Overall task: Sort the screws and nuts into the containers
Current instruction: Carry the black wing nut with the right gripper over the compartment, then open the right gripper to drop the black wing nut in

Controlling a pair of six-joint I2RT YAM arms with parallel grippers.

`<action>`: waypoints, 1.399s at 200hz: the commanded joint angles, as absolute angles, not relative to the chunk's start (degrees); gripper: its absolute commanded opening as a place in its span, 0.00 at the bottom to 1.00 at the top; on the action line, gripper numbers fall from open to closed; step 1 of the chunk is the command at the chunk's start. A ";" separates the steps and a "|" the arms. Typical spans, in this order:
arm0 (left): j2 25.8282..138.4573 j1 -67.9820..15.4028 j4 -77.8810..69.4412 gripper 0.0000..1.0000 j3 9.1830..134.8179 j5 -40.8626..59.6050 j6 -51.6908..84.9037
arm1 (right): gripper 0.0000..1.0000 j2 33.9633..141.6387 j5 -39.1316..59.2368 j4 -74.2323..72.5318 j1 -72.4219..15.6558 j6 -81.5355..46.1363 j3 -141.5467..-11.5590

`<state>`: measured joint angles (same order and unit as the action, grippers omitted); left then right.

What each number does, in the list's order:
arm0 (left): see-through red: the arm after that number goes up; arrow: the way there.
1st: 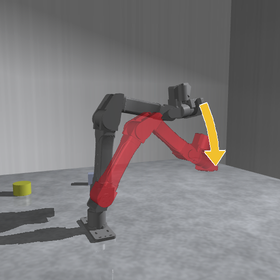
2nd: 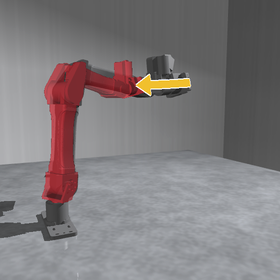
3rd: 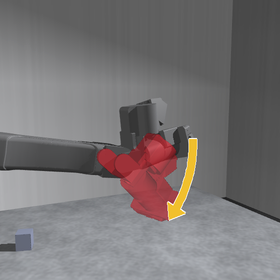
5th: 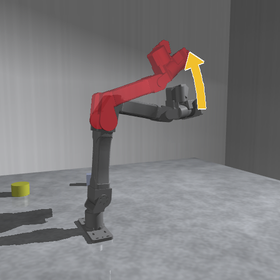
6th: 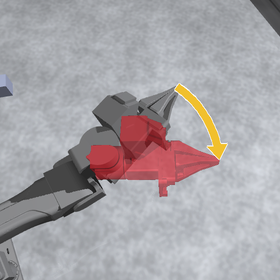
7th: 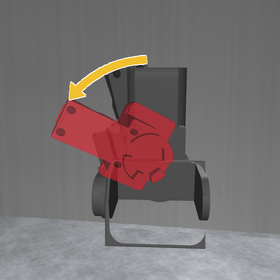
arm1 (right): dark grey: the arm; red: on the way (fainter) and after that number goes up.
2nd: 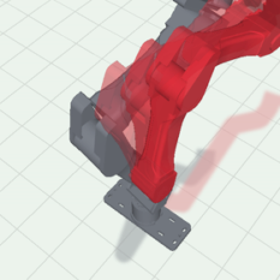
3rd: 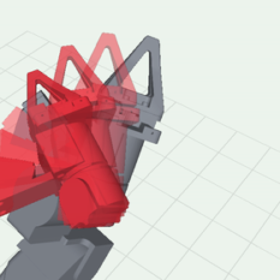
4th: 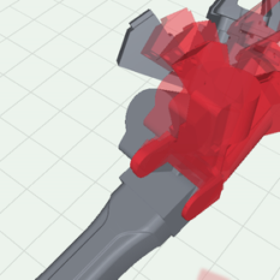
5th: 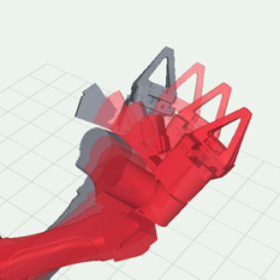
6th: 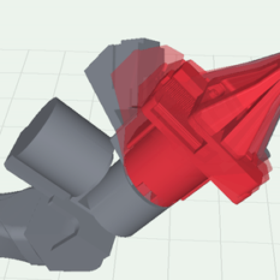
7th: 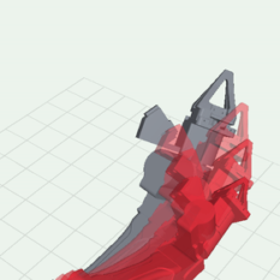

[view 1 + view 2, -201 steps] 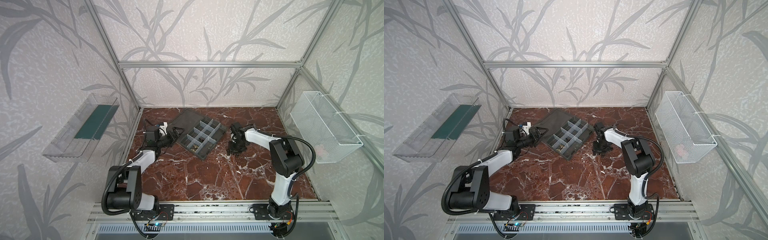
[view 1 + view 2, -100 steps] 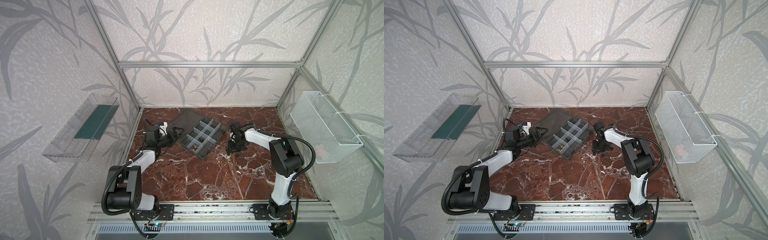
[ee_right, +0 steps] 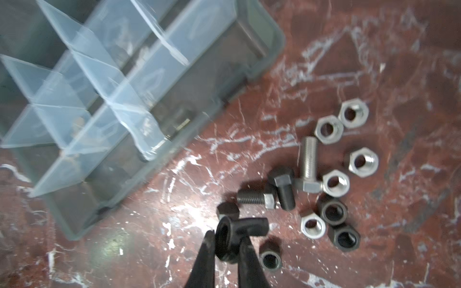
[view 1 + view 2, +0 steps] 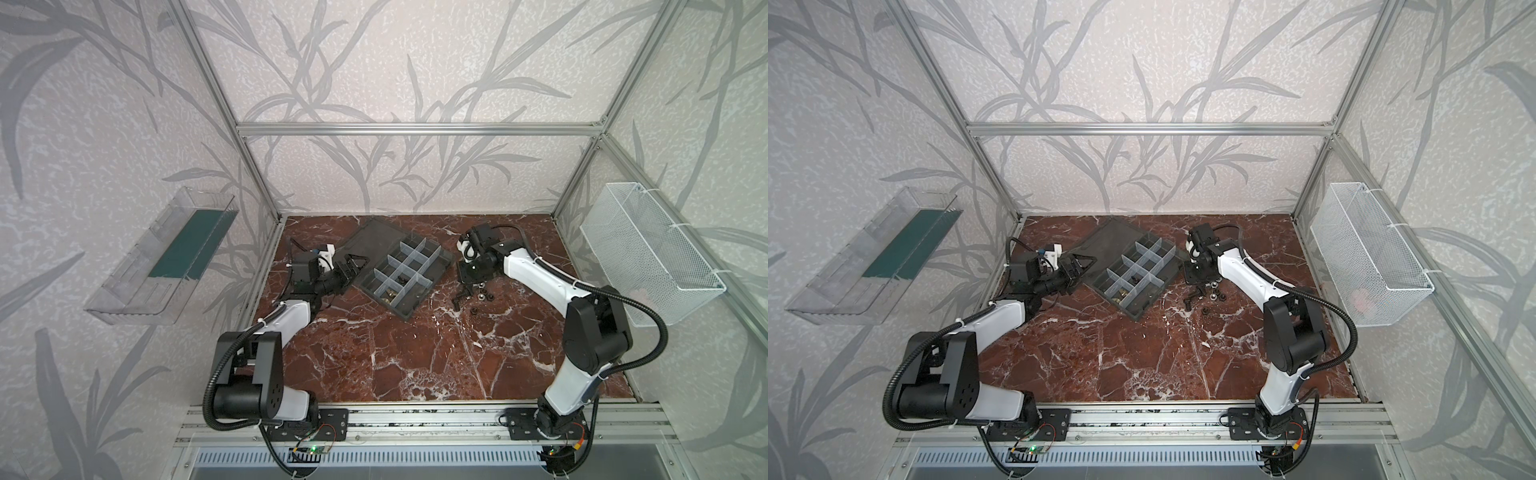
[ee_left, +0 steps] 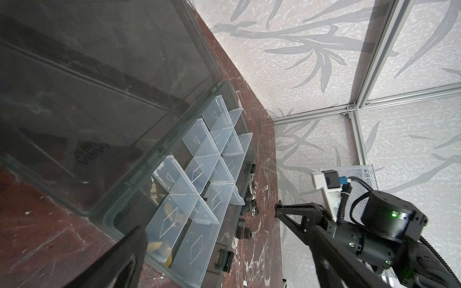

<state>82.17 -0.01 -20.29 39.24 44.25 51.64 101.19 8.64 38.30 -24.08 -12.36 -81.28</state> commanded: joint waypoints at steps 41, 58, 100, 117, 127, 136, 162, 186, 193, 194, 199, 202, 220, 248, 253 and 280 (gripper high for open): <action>81.01 -0.16 -22.96 1.00 37.91 45.07 53.13 | 0.00 109.31 13.99 35.73 -31.08 -9.04 -95.85; 80.73 -0.16 -23.38 0.99 37.64 45.28 53.35 | 0.00 113.17 14.79 35.63 -32.73 -9.42 -99.95; 80.14 -0.05 -23.55 0.99 37.11 45.40 53.44 | 0.00 121.94 14.34 37.69 -35.71 -9.36 -109.15; 80.15 0.00 -23.90 1.00 36.92 45.52 53.59 | 0.00 124.44 14.06 38.59 -36.40 -9.40 -111.24; 80.02 0.00 -23.84 1.00 36.78 45.53 53.51 | 0.00 125.43 14.30 38.94 -36.62 -9.48 -112.01; 79.90 0.00 -23.91 1.00 36.78 45.53 53.44 | 0.00 126.16 14.33 39.20 -36.91 -9.51 -112.22; 79.97 0.05 -23.94 1.00 36.65 45.54 53.35 | 0.00 127.49 13.10 40.50 -37.64 -8.83 -112.77; 80.16 0.02 -24.12 0.99 36.61 45.59 53.44 | 0.00 128.48 12.41 41.28 -37.73 -8.39 -112.93; 80.16 0.05 -24.19 0.99 36.55 45.54 53.44 | 0.00 129.03 12.22 41.70 -37.72 -8.28 -113.18; 80.16 0.03 -24.18 0.99 36.55 45.58 53.44 | 0.00 129.03 12.18 41.72 -37.76 -8.27 -113.23; 80.16 0.08 -24.23 0.99 36.56 45.55 53.51 | 0.00 129.28 12.07 41.96 -37.76 -8.26 -113.45; 80.13 0.08 -24.22 1.00 36.55 45.53 53.49 | 0.00 129.44 11.97 42.07 -37.77 -8.13 -113.53; 80.07 0.06 -24.21 0.99 36.49 45.53 53.52 | 0.01 129.90 11.65 42.45 -37.79 -7.83 -113.72; 79.81 0.09 -24.20 1.00 36.50 45.45 53.55 | 0.08 130.22 11.12 42.79 -37.90 -7.75 -113.99; 79.85 0.13 -24.22 0.99 36.48 45.44 53.56 | 0.10 130.32 11.08 42.88 -37.94 -7.78 -114.04; 79.82 0.09 -24.22 1.00 36.47 45.44 53.59 | 0.24 130.19 11.16 43.54 -37.92 -7.48 -114.73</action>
